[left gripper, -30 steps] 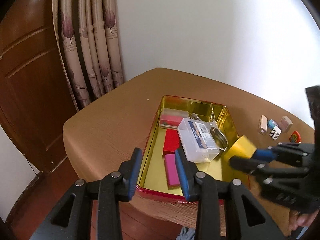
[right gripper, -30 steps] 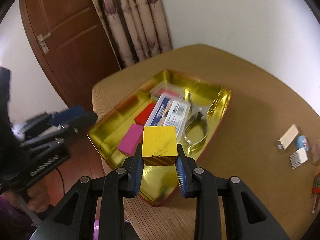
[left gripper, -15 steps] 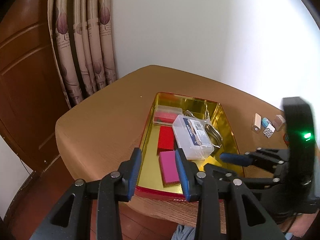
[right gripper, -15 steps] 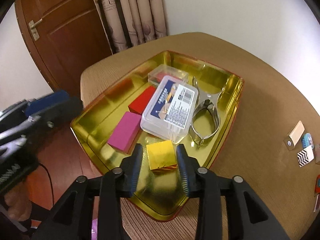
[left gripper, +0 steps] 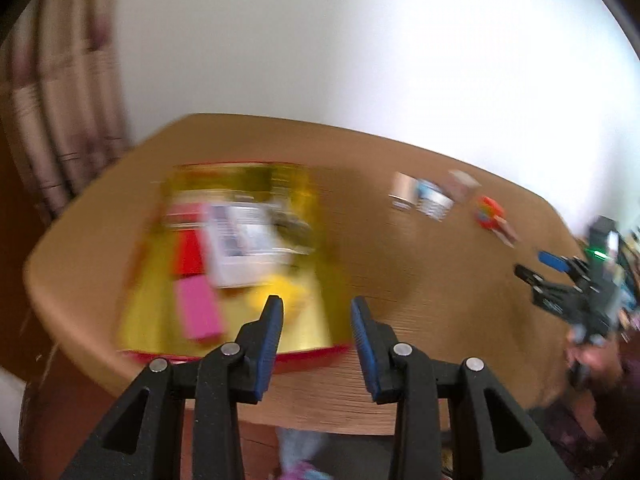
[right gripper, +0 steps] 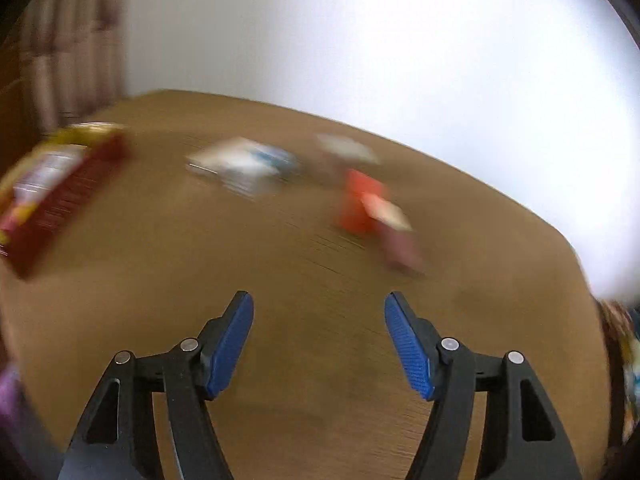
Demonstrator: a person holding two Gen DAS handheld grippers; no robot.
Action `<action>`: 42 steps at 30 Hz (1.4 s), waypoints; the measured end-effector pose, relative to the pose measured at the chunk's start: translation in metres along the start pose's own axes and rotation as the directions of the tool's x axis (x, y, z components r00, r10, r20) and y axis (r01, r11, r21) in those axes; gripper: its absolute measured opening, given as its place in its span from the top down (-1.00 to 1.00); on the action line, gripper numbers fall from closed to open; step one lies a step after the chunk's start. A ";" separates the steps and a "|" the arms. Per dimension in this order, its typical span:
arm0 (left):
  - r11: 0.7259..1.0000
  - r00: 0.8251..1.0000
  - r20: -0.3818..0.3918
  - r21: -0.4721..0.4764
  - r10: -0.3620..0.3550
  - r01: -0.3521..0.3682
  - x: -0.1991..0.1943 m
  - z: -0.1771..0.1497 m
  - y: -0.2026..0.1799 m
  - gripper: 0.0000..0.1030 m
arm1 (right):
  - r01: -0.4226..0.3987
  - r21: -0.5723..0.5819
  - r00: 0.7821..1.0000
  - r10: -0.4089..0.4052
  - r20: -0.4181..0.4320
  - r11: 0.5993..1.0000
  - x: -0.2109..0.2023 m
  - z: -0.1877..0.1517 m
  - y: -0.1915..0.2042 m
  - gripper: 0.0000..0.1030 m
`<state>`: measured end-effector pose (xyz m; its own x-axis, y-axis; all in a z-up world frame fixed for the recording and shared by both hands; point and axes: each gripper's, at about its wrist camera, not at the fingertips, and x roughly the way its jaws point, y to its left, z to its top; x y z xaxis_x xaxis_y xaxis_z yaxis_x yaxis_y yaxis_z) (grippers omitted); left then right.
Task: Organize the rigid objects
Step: 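Lower the yellow cube into the tin and open right tool, then grasp the white cube with left tool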
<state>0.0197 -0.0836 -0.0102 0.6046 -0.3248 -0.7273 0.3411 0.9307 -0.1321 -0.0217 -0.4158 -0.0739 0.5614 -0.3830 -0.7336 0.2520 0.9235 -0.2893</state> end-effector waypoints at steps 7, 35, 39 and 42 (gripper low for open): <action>0.978 0.974 -0.101 0.026 -0.203 0.206 0.059 0.052 -0.076 0.12 | 0.071 0.184 0.997 -0.066 -0.035 0.980 0.009 -0.022 -0.090 -0.43; 0.937 0.903 -0.407 -0.349 -0.137 -0.016 0.277 0.137 -0.139 0.12 | -0.181 0.294 0.983 0.174 0.050 0.939 0.002 -0.030 -0.116 -0.55; 0.940 0.909 -0.399 -0.341 -0.121 -0.025 0.279 0.137 -0.145 0.19 | -0.181 0.294 0.983 0.176 0.044 0.938 0.001 -0.031 -0.116 -0.56; 0.946 0.915 -0.387 -0.325 -0.112 -0.021 0.276 0.134 -0.149 0.28 | -0.178 0.295 0.984 0.175 0.037 0.939 0.001 -0.031 -0.116 -0.58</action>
<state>0.2319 -0.3343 -0.1011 0.2366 -0.3367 -0.9114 0.0758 0.9416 -0.3282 -0.0754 -0.5223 -0.0602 0.6252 -0.2165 -0.7499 0.3693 0.9285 0.0399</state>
